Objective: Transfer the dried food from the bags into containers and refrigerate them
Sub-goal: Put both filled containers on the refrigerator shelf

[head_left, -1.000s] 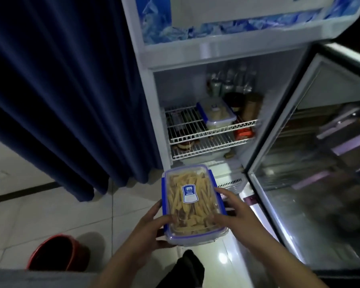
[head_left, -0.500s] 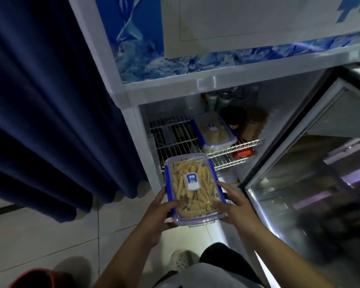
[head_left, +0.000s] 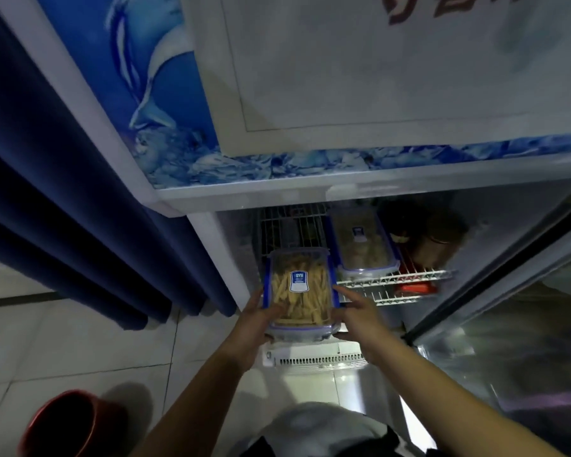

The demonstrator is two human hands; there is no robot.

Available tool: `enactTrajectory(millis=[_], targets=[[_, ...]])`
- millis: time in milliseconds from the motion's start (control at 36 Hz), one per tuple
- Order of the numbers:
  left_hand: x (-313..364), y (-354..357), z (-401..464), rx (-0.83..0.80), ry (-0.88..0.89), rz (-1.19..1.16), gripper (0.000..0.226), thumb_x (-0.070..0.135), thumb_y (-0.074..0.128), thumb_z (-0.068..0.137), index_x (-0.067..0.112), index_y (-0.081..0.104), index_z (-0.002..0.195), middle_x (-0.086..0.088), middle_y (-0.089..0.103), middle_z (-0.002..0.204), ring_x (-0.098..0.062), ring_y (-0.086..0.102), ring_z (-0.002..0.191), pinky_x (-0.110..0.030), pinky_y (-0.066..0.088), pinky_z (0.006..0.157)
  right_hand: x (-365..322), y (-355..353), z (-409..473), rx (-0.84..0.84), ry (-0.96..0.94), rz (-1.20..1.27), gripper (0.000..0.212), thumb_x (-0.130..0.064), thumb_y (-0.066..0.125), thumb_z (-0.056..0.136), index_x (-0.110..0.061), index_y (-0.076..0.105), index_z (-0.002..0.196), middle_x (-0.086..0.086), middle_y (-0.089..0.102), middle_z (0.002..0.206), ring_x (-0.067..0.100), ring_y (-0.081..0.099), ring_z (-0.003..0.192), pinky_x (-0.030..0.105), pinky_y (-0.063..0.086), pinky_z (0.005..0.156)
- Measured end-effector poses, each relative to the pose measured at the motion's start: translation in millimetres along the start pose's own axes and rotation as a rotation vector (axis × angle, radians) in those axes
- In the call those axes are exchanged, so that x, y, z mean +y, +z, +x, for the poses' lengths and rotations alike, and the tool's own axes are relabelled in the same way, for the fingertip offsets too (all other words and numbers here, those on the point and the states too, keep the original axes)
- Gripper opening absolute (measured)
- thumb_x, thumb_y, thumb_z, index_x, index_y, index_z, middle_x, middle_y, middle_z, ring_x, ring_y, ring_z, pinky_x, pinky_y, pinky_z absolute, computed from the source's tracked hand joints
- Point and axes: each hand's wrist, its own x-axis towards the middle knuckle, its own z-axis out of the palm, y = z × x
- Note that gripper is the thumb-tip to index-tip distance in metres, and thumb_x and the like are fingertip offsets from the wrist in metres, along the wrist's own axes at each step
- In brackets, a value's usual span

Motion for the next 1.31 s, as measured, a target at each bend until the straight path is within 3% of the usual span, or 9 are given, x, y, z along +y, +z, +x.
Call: enactTrajectory(millis=[111,250,361,472,639,722,806,1028,1306], targets=[[-7.1,14.7,-5.7,-0.037,0.231,0.150,0.069,0.018,0.079,0.077,0.035,0.048,0.137,-0.002,0.066,0.128,-0.020,0.065,0.117,-0.046,0.055,0.097,-11.7,-7.5,14.6,-0.032,-0.017,-0.017,0.059,0.014,0.059,0.082,-0.022,0.062,0.128,0.011,0.064,0.075,0.014,0.061,0.050,0.032,0.054,0.057],[-37.2,32.1,-0.1,0.241,0.558,1.145,0.100,0.032,0.080,0.077,0.032,0.014,0.153,-0.013,0.013,0.165,-0.035,0.011,0.152,-0.055,0.020,0.121,-18.1,-13.0,32.2,-0.080,-0.023,-0.019,0.055,0.009,0.063,0.084,-0.023,0.062,0.129,0.010,0.068,0.081,0.013,0.067,0.059,0.029,0.056,0.058],[-42.4,46.1,8.9,0.312,0.767,1.429,0.075,0.014,0.083,0.074,0.012,0.052,0.143,-0.016,0.051,0.147,-0.037,0.043,0.140,-0.061,0.036,0.112,-22.0,-16.7,39.4,-0.130,-0.023,-0.047,0.055,0.003,0.067,0.085,-0.026,0.061,0.131,0.008,0.072,0.086,0.014,0.069,0.065,0.030,0.057,0.063],[-30.5,53.8,22.3,0.352,0.788,1.485,0.058,0.015,0.077,0.085,0.012,0.057,0.139,-0.013,0.057,0.143,-0.031,0.049,0.137,-0.053,0.041,0.111,-32.6,-27.1,42.7,-0.188,-0.027,-0.117,0.056,-0.002,0.065,0.088,-0.024,0.056,0.138,0.011,0.070,0.106,0.022,0.066,0.087,0.039,0.056,0.079],[3.9,59.8,53.2,0.344,0.531,1.567,0.063,0.019,0.065,0.091,0.030,0.038,0.148,-0.004,0.050,0.147,-0.027,0.048,0.133,-0.043,0.043,0.110,-39.3,-64.1,47.4,-0.045,-0.396,-0.655,0.054,-0.023,0.066,0.092,-0.022,0.051,0.144,0.005,0.050,0.146,0.018,0.050,0.121,0.029,0.041,0.099],[14.3,62.3,72.1,0.296,0.396,1.598,0.066,0.005,0.057,0.088,0.028,0.039,0.148,-0.009,0.041,0.152,-0.035,0.047,0.132,-0.046,0.046,0.106,-33.5,-81.7,57.4,0.006,-0.425,-1.134,0.070,-0.042,0.060,0.093,-0.031,0.028,0.155,0.002,0.022,0.164,0.029,0.016,0.150,0.043,0.021,0.120],[18.0,61.4,92.0,0.281,0.367,1.606,0.085,-0.003,0.055,0.085,0.029,0.023,0.156,-0.008,0.023,0.163,-0.034,0.033,0.144,-0.048,0.044,0.109,-29.0,-93.1,69.4,-0.055,-0.348,-1.324,0.082,-0.050,0.054,0.094,-0.038,0.005,0.158,-0.005,0.002,0.168,0.029,-0.005,0.154,0.055,0.003,0.120],[-8.8,67.6,103.7,0.248,0.281,1.749,0.098,0.012,0.055,0.090,0.020,-0.015,0.157,-0.015,-0.020,0.165,-0.036,-0.013,0.152,-0.052,-0.001,0.122,-13.3,-102.9,79.9,-0.057,-0.334,-1.459,0.091,-0.050,0.056,0.093,-0.036,-0.007,0.158,-0.007,-0.004,0.168,0.027,-0.011,0.153,0.062,0.001,0.118],[-29.6,69.1,84.5,0.286,0.369,1.608,0.093,0.018,0.065,0.086,0.019,0.007,0.159,-0.016,0.007,0.166,-0.037,0.002,0.153,-0.053,0.010,0.125,-4.5,-94.0,78.4,0.013,-0.331,-1.395,0.089,-0.046,0.057,0.091,-0.034,0.000,0.158,-0.005,0.001,0.166,0.028,-0.011,0.153,0.062,0.012,0.118]])
